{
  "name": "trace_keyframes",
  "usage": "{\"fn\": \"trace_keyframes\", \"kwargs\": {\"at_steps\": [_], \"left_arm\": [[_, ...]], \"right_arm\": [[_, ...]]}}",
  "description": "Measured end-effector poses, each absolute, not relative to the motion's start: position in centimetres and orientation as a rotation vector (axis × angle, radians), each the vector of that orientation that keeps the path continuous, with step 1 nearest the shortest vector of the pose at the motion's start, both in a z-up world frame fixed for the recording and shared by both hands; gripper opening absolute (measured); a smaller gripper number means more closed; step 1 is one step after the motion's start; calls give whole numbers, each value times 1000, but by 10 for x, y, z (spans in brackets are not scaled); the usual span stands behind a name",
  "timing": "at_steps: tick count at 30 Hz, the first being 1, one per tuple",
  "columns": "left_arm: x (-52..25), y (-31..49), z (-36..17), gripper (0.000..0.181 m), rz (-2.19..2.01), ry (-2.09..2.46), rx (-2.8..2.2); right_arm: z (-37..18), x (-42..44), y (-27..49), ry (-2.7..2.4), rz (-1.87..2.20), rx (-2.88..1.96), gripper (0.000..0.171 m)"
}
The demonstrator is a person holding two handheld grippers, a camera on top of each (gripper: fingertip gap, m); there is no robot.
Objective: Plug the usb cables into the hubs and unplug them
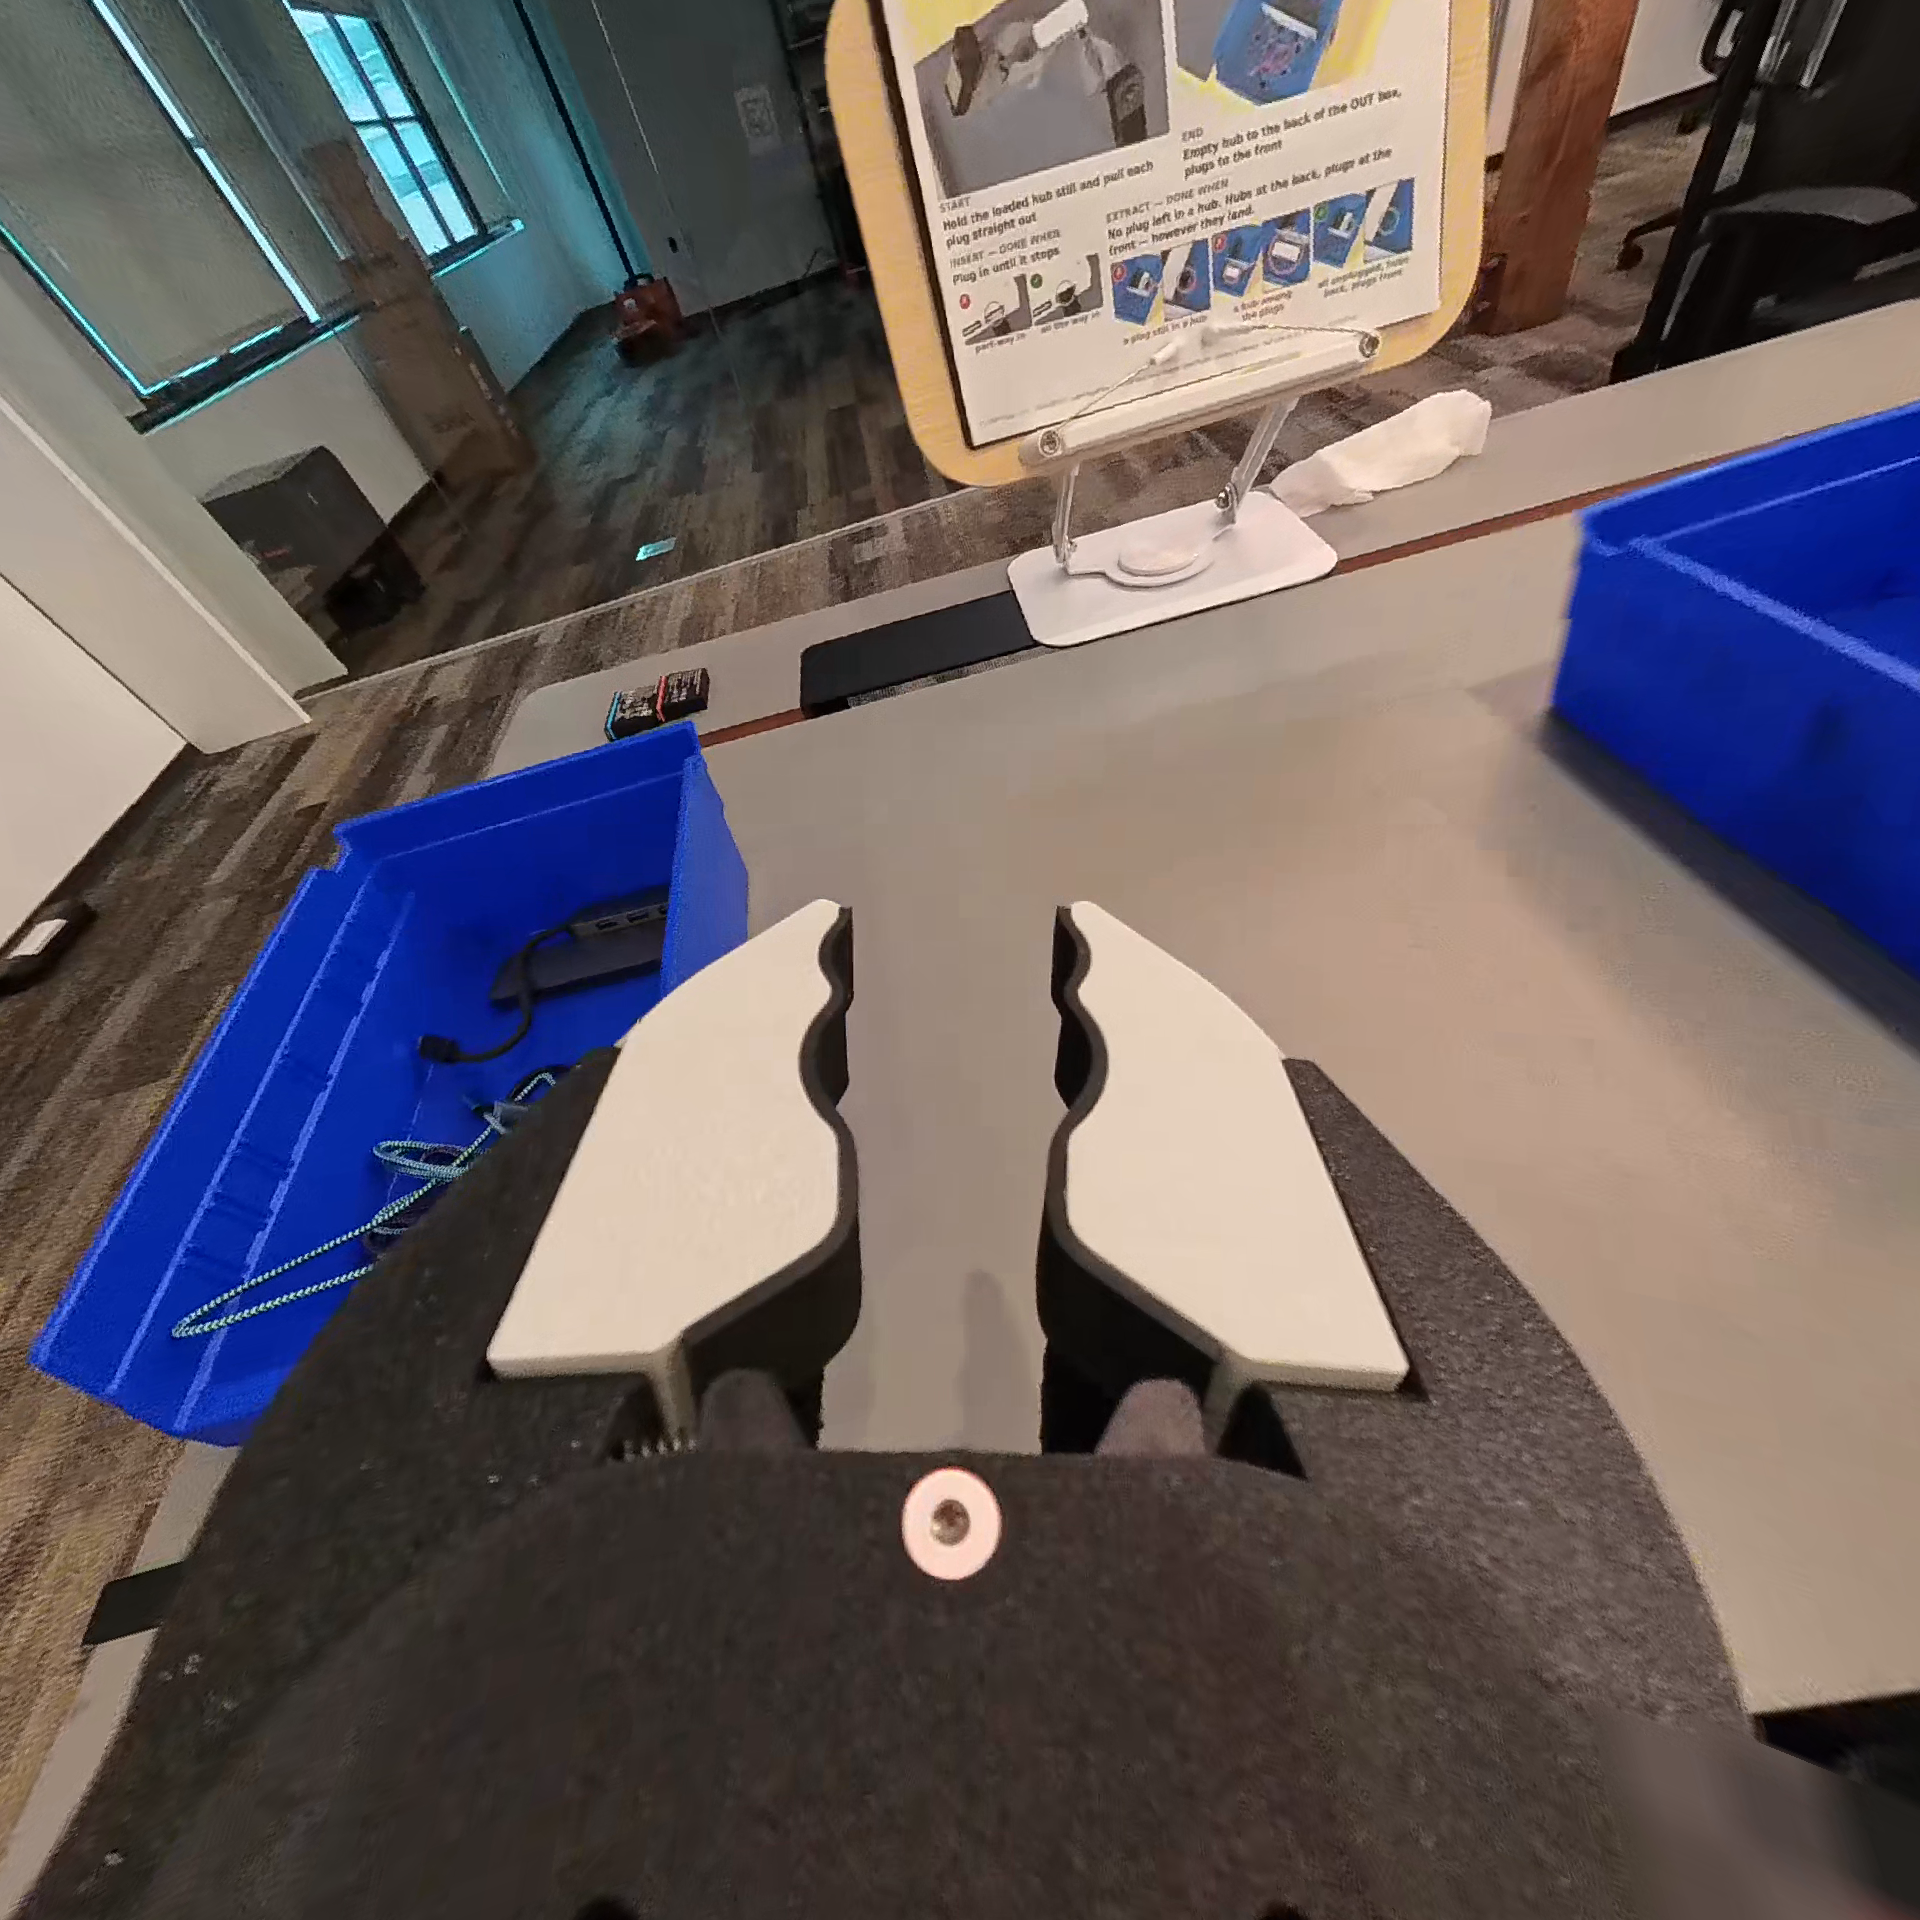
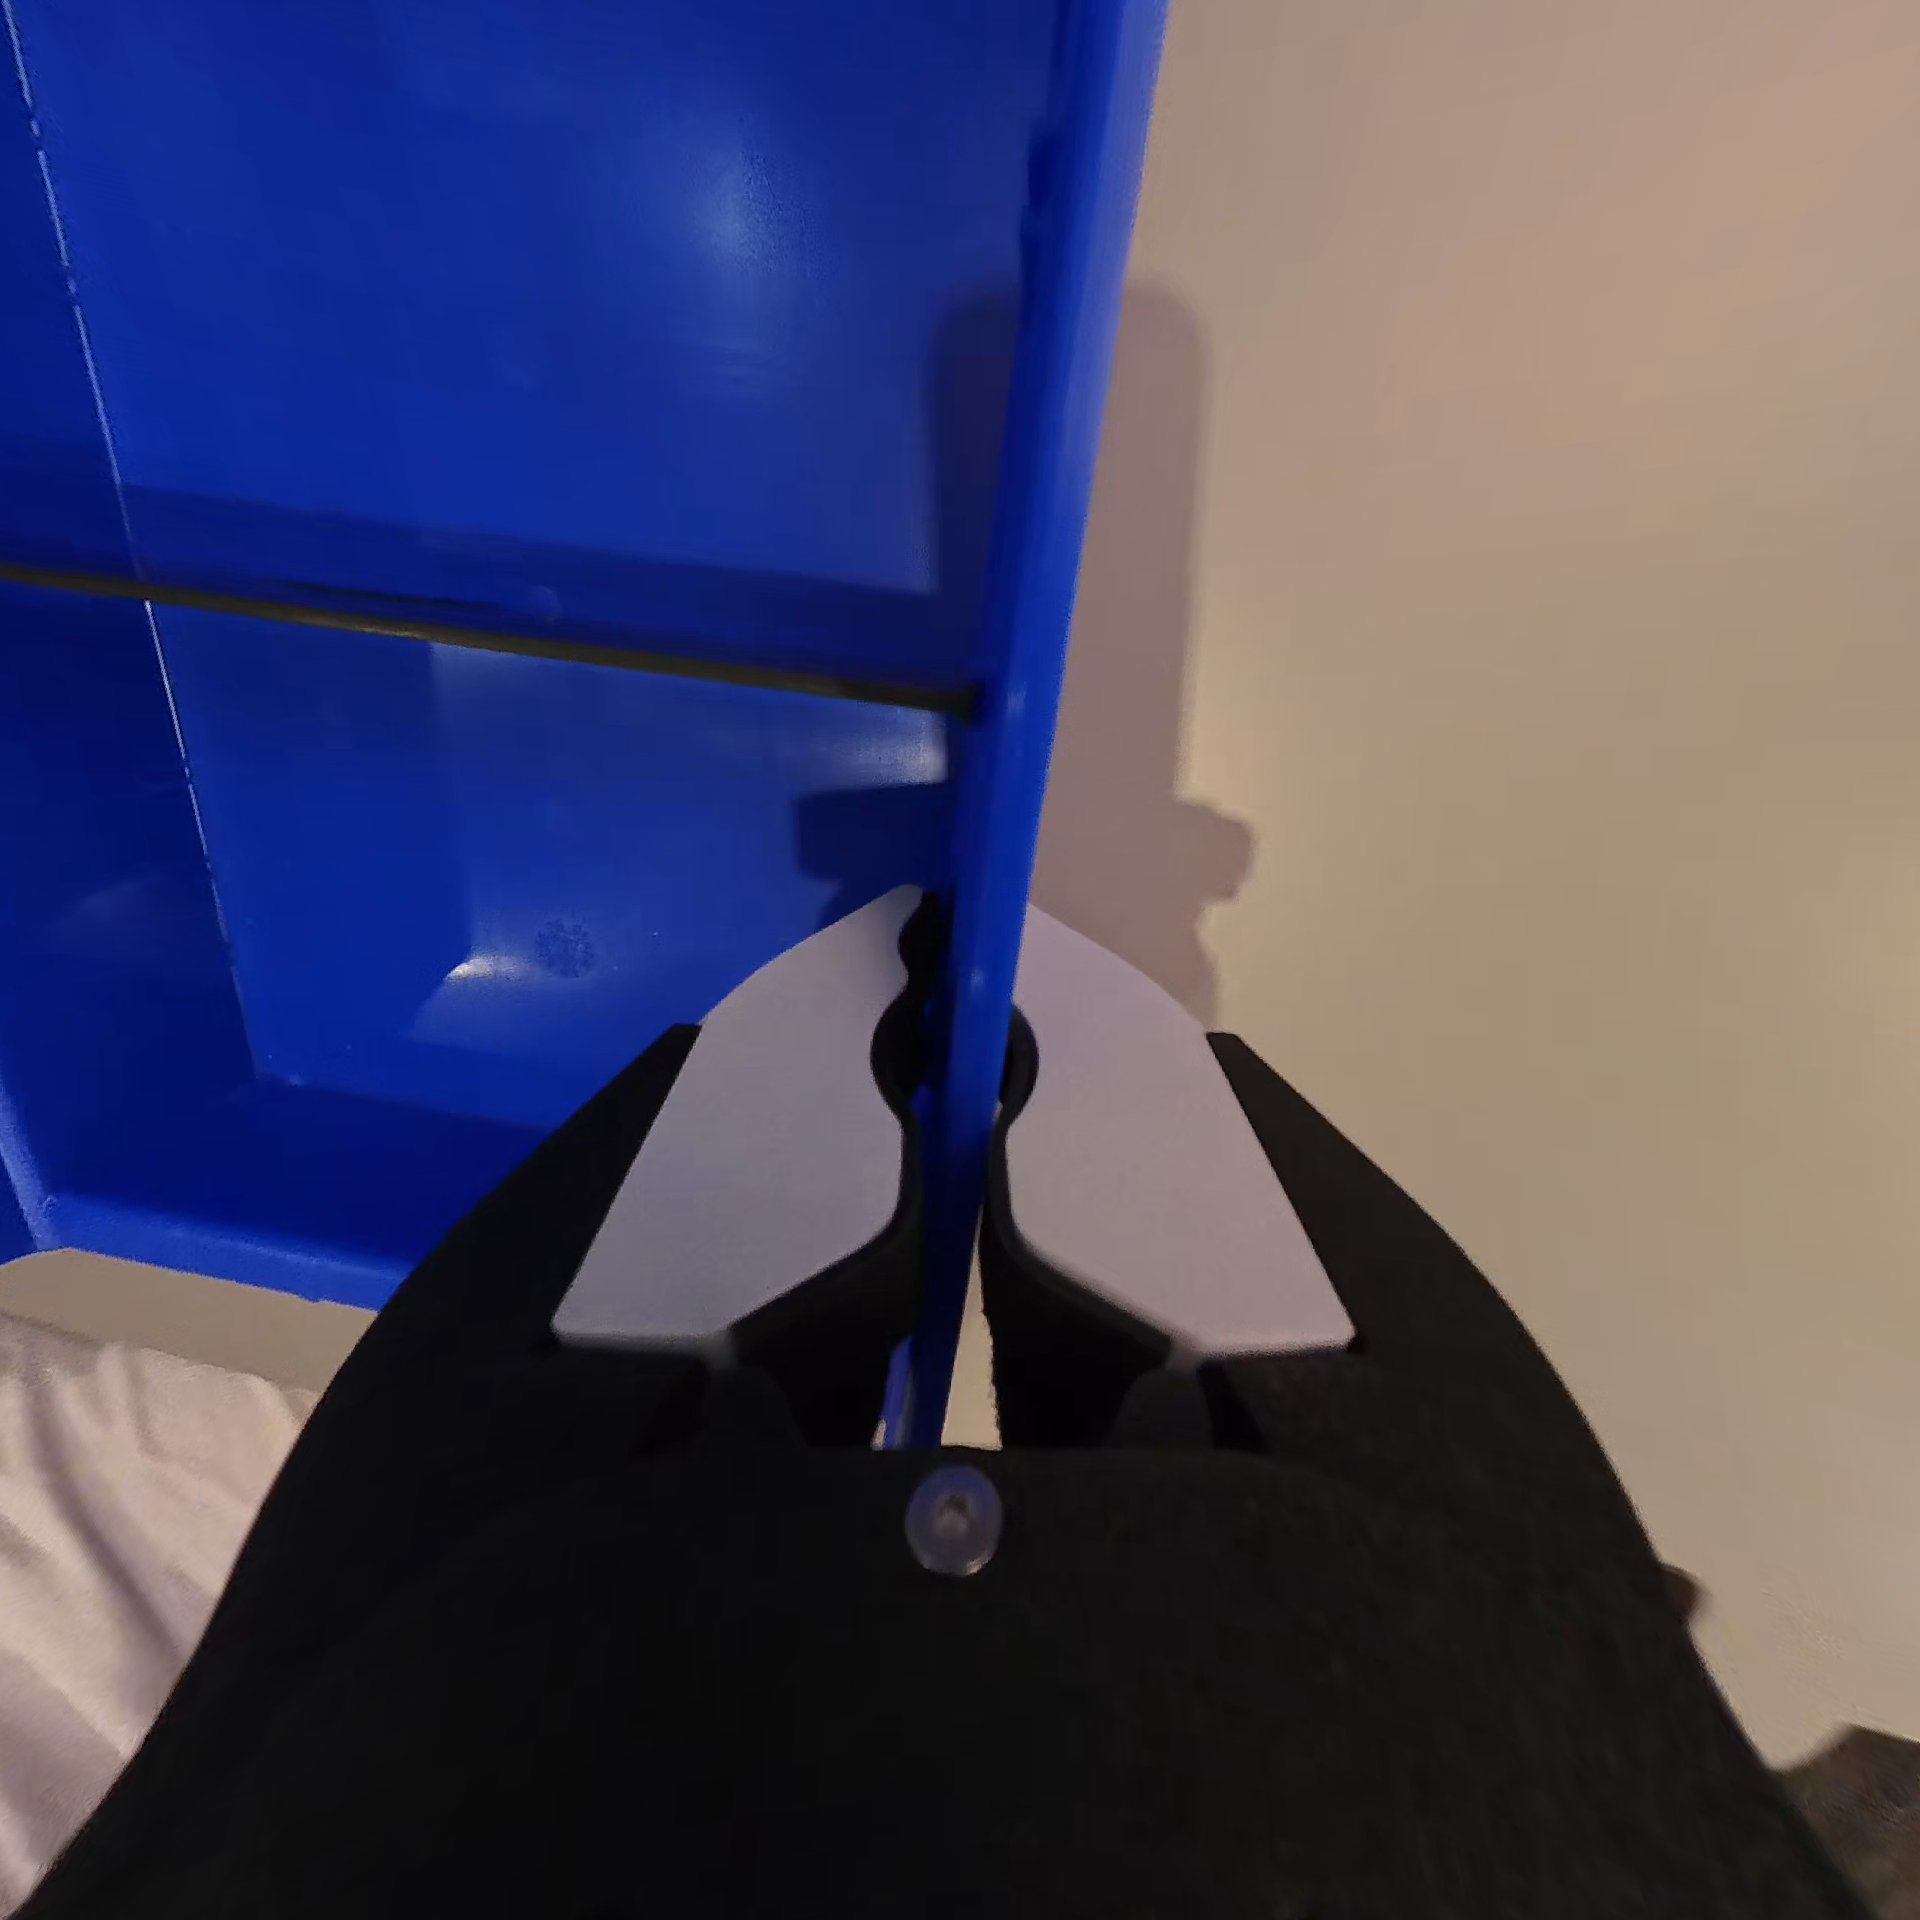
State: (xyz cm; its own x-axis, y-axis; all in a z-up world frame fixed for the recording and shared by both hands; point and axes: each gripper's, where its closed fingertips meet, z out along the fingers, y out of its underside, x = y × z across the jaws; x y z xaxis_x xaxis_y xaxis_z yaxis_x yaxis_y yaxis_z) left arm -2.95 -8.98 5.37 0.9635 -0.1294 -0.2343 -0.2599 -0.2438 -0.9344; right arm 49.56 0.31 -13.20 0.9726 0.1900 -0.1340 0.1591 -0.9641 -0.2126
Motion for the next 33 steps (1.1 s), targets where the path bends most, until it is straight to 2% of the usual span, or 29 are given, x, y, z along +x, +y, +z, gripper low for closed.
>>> {"fn": "trace_keyframes", "kwargs": {"at_steps": [6, 11, 18, 20, 23, 26, 30, 33], "left_arm": [[-20, -82, 58, 34, 121, 258, -1801], [-16, -68, 49, 35, 154, 234, -1846], [-2, -55, 38, 36, 184, 252, -1890], [0, -53, 32, 39, 181, 259, -1912], [-4, -51, 22, 44, 157, 249, -1956], [-18, -52, 22, 46, 142, 206, -1982], [-41, -43, 65, 54, 131, 161, -1944], [-51, -24, 109, 70, 148, 149, -1899]], "right_arm": [[-133, 625, -17, -163, 236, -2955, 5], [-134, 695, -28, -7, 214, -2949, 5], [-133, 723, -30, -26, 174, -2932, 7], [-128, 724, -24, -41, 134, -2874, 14], [-106, 723, -13, 29, 138, -2722, 36], [-69, 729, -14, 69, 37, -2598, 44], [6, 703, -10, 75, -58, -2391, 58], [62, 641, 1, 29, 22, -2228, 66]]}}
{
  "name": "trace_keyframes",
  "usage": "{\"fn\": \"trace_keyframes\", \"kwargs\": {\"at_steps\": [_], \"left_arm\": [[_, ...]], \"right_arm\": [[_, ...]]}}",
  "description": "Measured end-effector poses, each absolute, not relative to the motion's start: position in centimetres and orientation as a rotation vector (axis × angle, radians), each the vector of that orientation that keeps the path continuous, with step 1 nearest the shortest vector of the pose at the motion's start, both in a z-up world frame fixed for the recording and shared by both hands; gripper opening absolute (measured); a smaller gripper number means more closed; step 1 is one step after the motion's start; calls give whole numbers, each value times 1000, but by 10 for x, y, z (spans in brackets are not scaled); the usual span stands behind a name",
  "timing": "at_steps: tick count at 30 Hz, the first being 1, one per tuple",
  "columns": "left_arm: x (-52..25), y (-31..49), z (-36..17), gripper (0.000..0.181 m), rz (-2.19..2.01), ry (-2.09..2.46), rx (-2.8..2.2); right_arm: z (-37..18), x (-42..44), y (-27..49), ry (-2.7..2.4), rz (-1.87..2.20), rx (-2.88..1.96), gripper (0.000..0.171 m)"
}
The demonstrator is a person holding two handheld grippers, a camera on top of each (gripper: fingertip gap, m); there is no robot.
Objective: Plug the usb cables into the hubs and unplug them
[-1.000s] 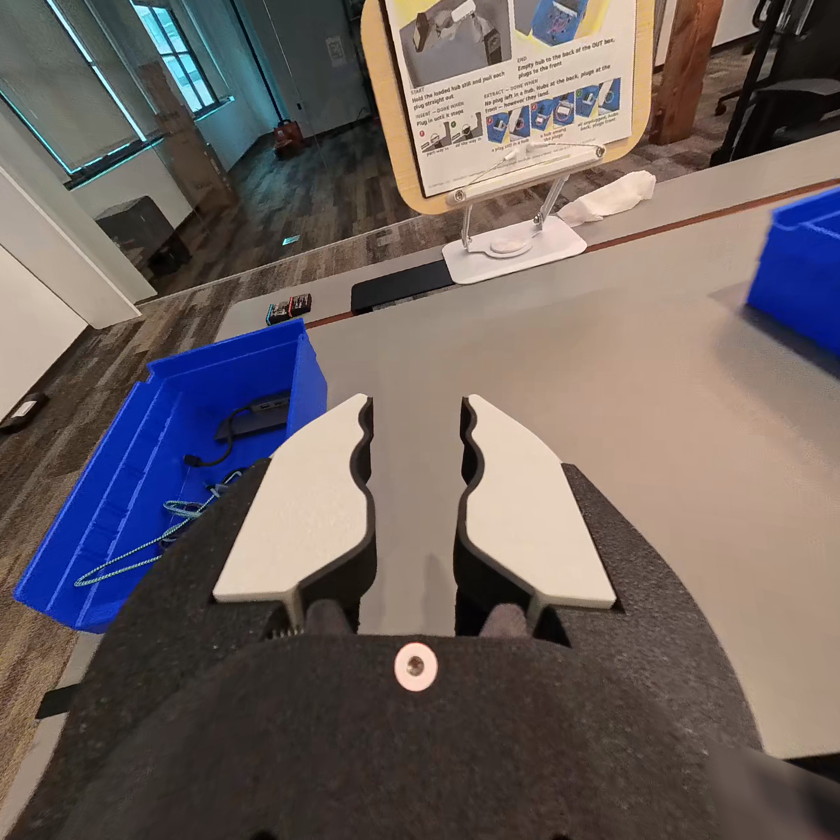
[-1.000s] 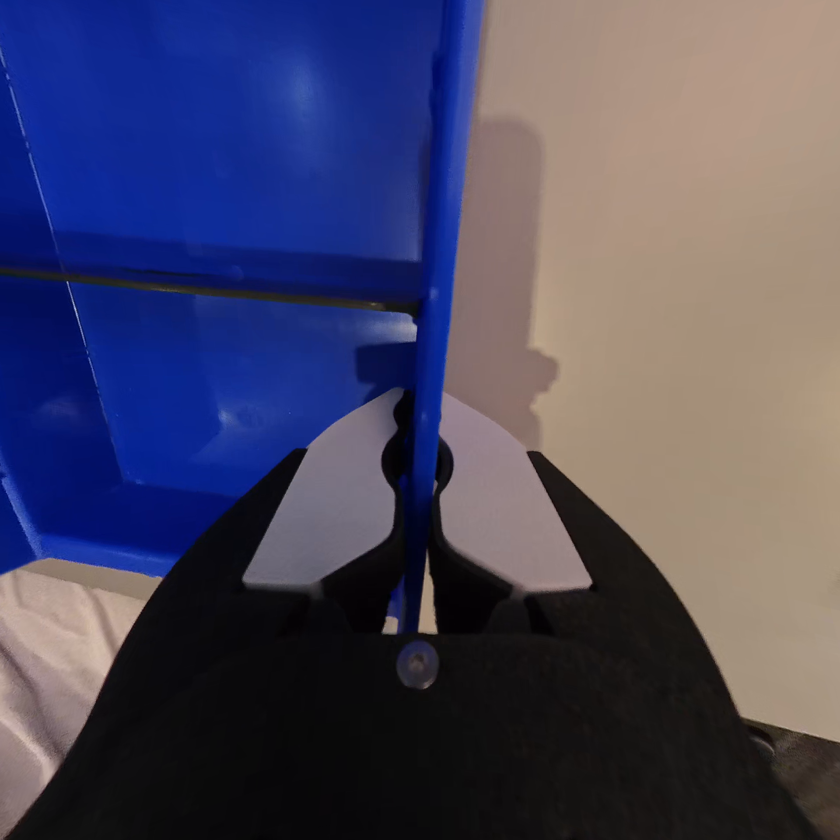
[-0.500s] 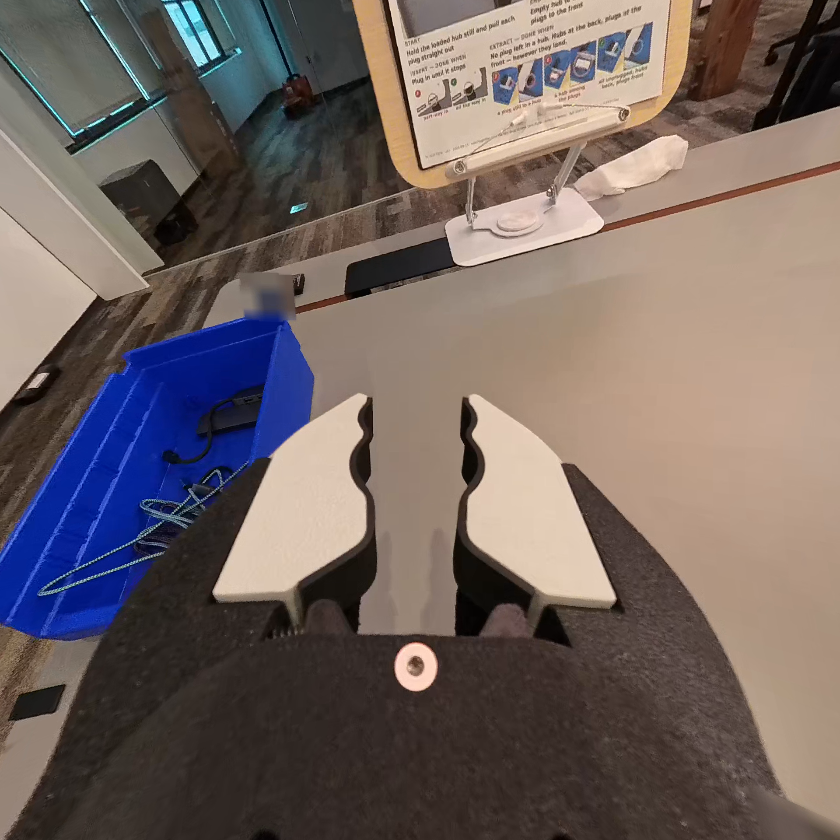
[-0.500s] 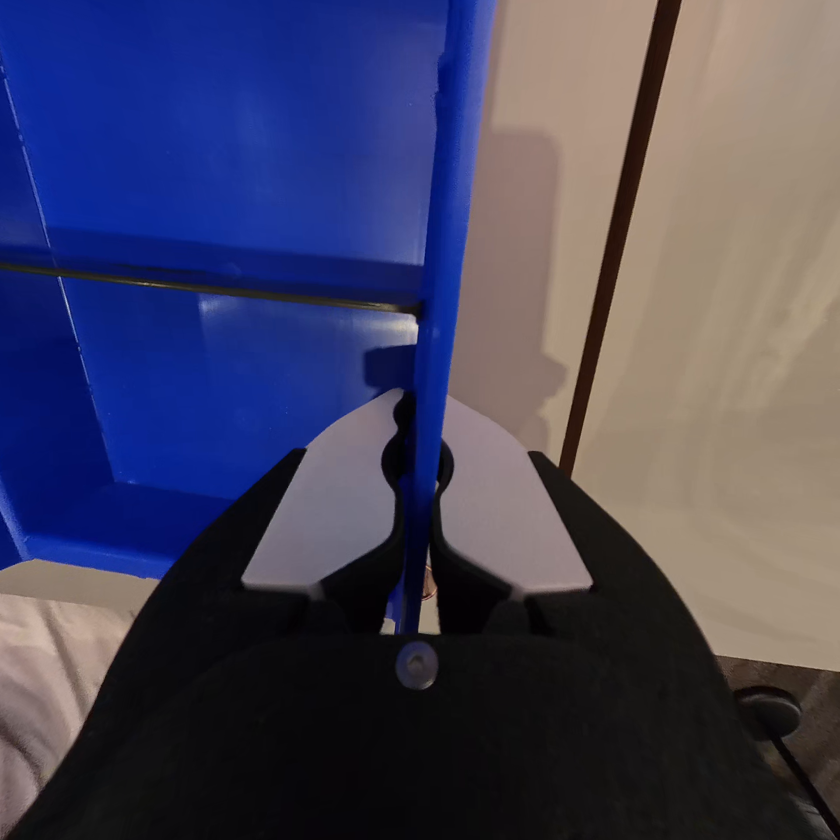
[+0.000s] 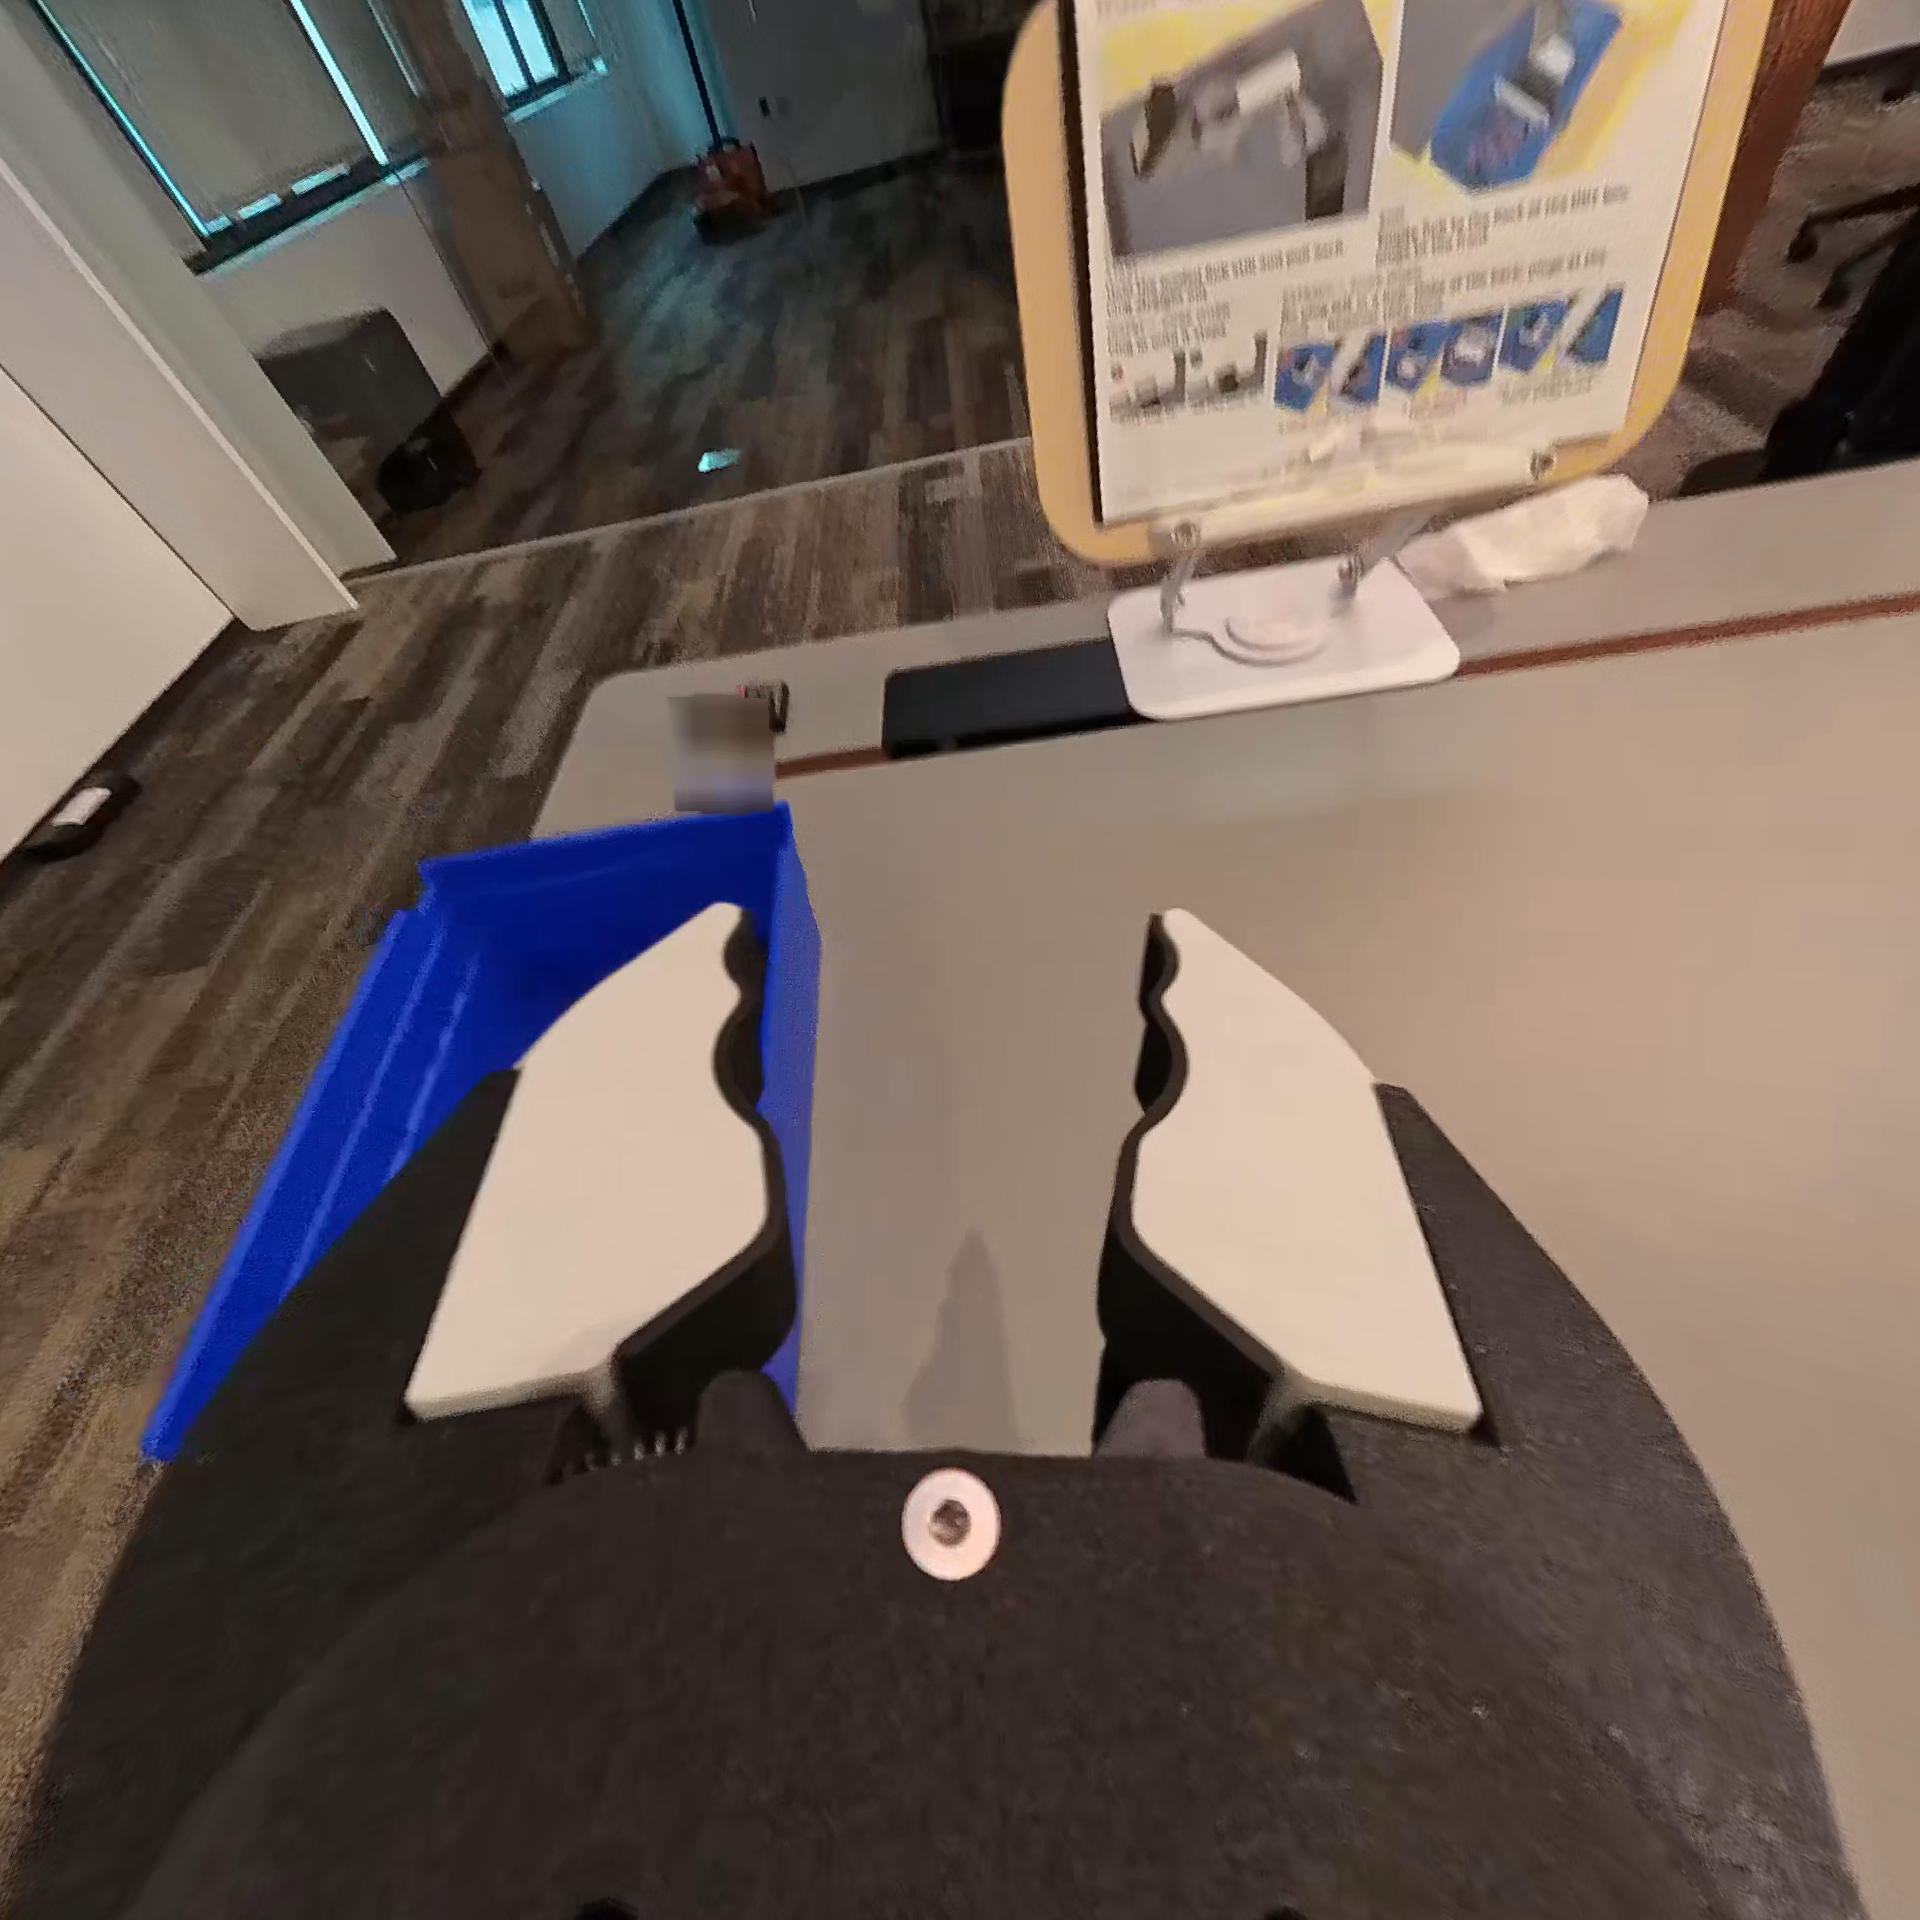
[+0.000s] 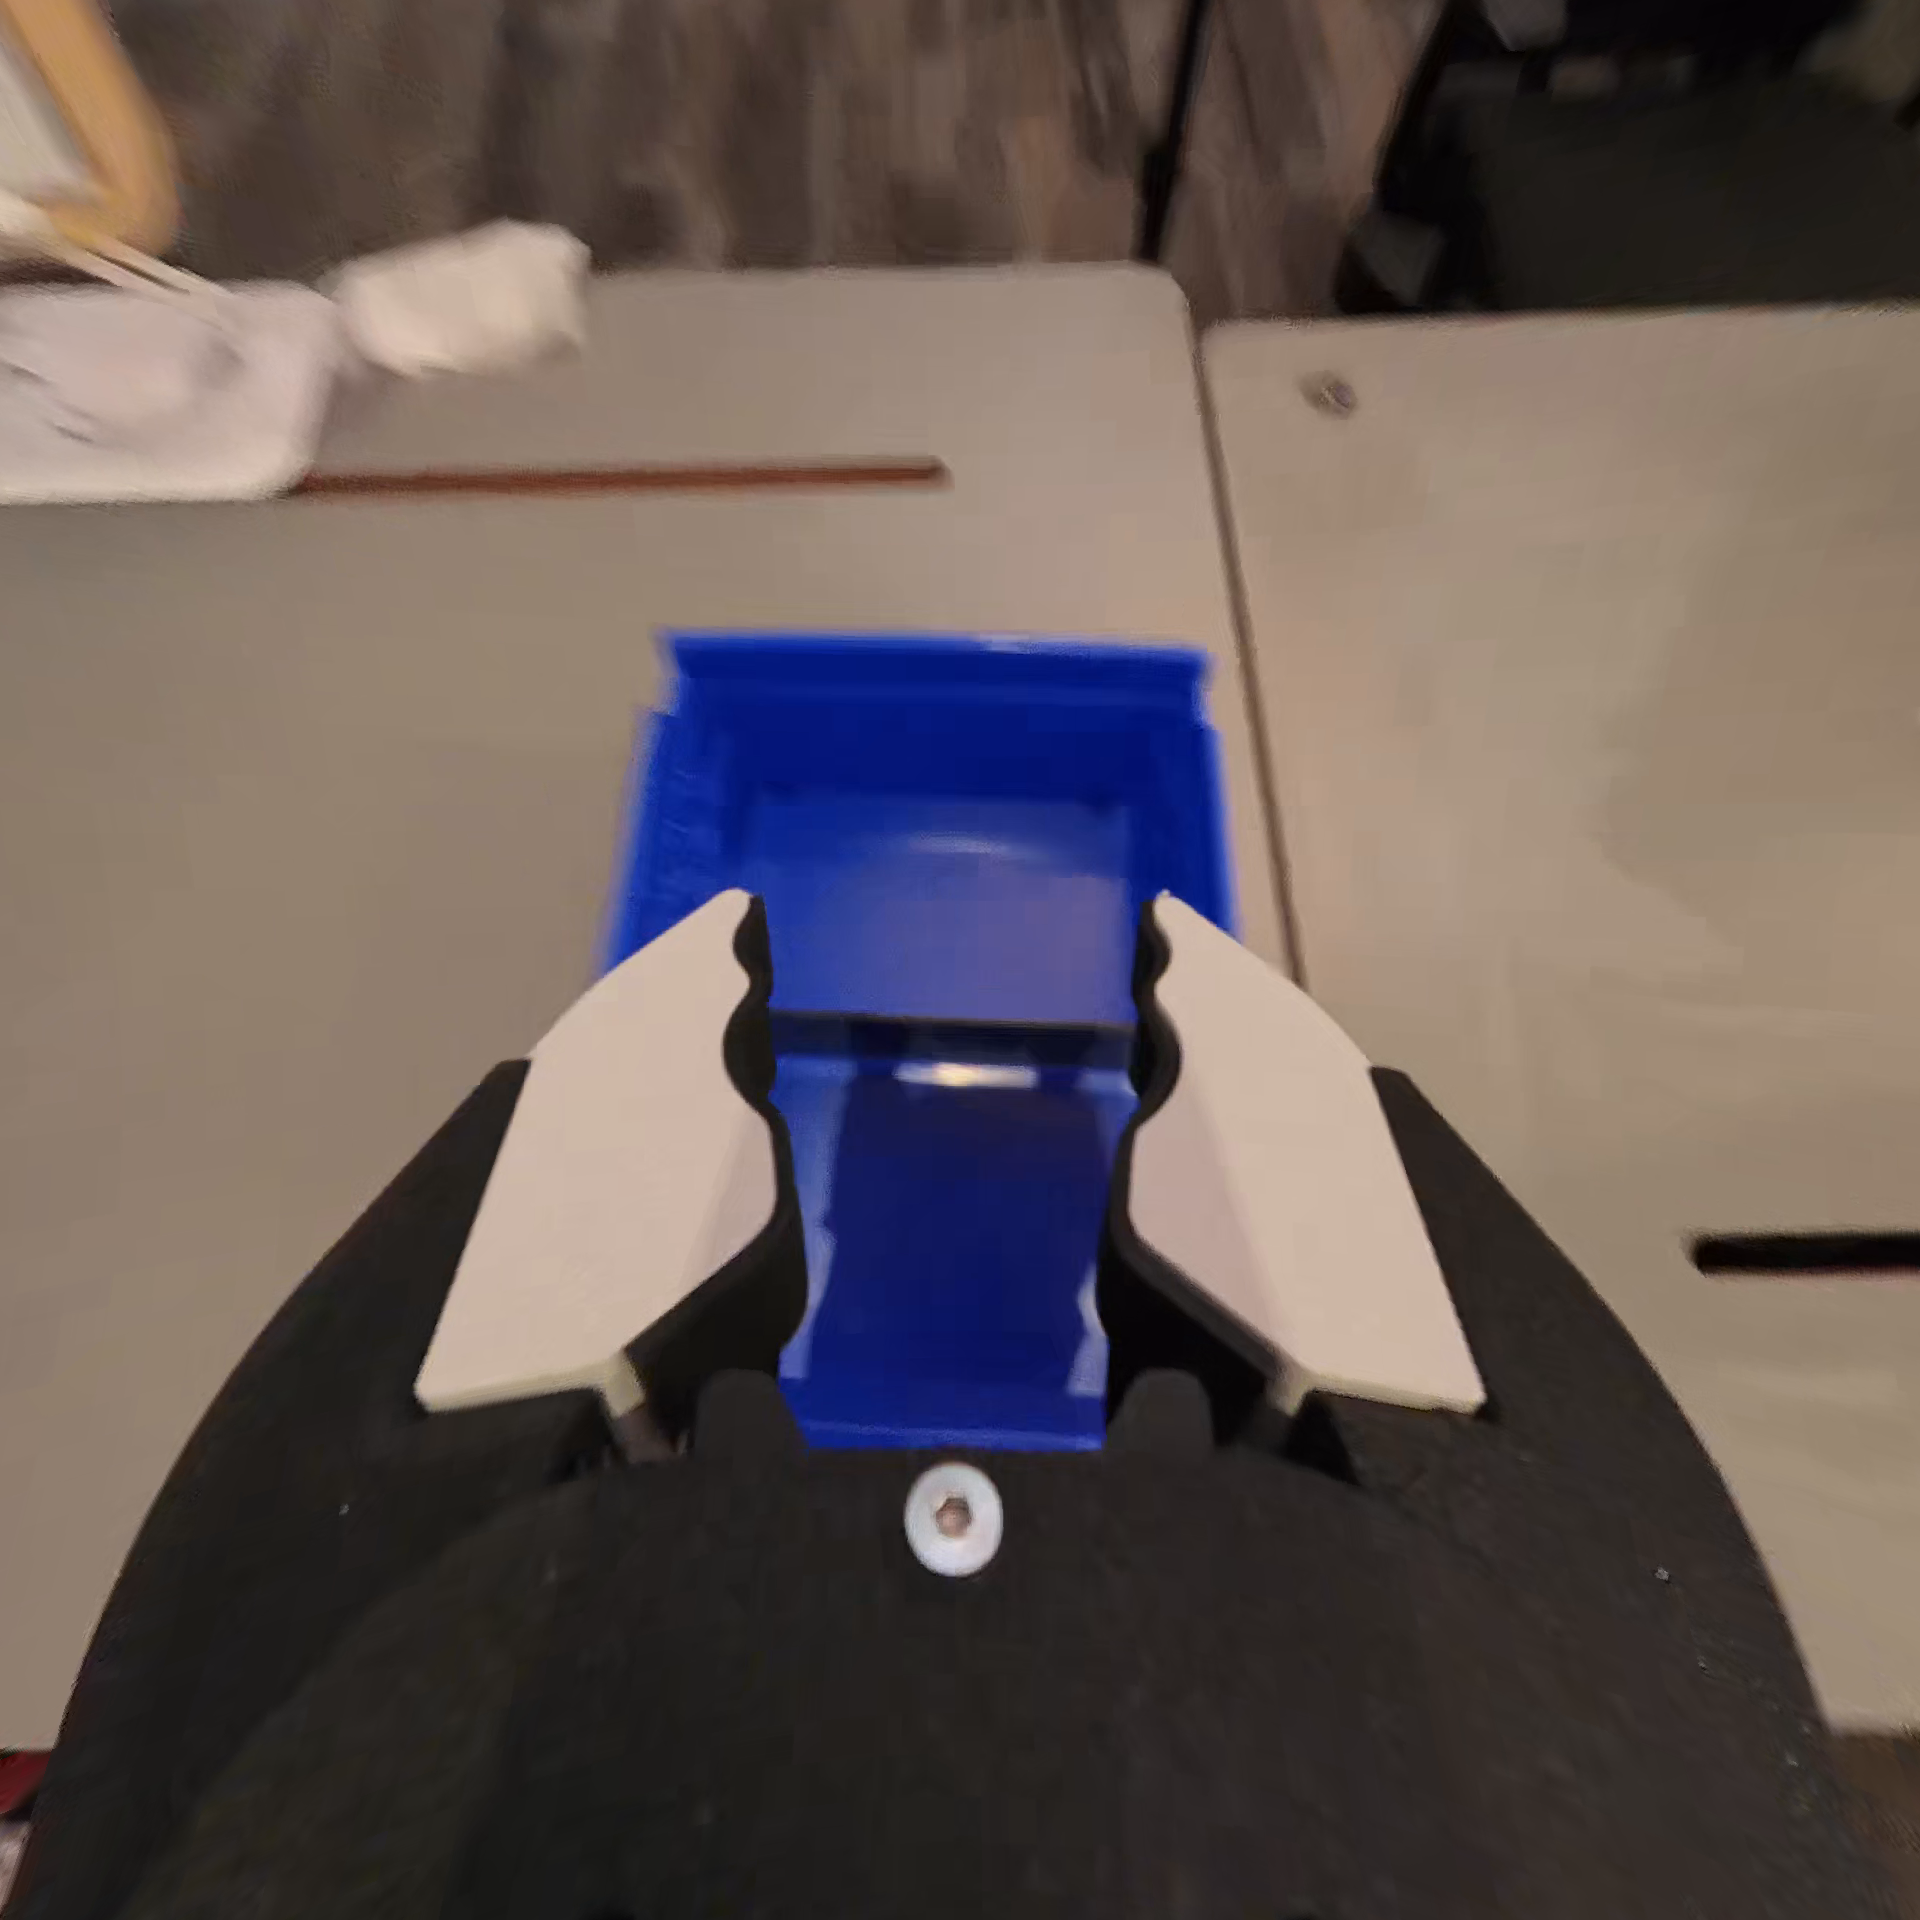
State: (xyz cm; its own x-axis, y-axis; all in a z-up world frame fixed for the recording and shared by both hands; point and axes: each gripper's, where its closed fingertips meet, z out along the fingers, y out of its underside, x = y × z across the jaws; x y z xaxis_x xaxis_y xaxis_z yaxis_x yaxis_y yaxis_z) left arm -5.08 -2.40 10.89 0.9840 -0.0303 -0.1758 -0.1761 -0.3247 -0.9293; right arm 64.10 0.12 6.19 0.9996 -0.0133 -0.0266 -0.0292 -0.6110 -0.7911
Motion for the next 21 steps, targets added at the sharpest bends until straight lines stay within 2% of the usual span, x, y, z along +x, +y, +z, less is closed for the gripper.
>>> {"fn": "trace_keyframes", "kwargs": {"at_steps": [2, 4, 7, 10, 15, 18, 21], "left_arm": [[-48, -8, 131, 85, 147, 142, -1883], [-37, 11, 139, 90, 133, 143, -1880], [-7, 38, 117, 100, 78, 136, -1916], [19, 57, 69, 102, -3, 71, -1919], [27, 71, -22, 97, 135, 27, -1942], [34, 76, -62, 99, 101, 18, -2033], [34, 81, -81, 100, 123, 13, -2090]], "right_arm": [[88, 585, 10, -36, 87, -2137, 75], [102, 526, 22, -109, 91, -2067, 85], [93, 441, 46, -184, 64, -2016, 102], [41, 366, 67, -171, 125, -2084, 117], [-65, 295, 78, -67, 245, -2234, 117], [-104, 283, 78, 4, 249, -2269, 116], [-130, 275, 77, 13, 236, -2313, 116]]}}
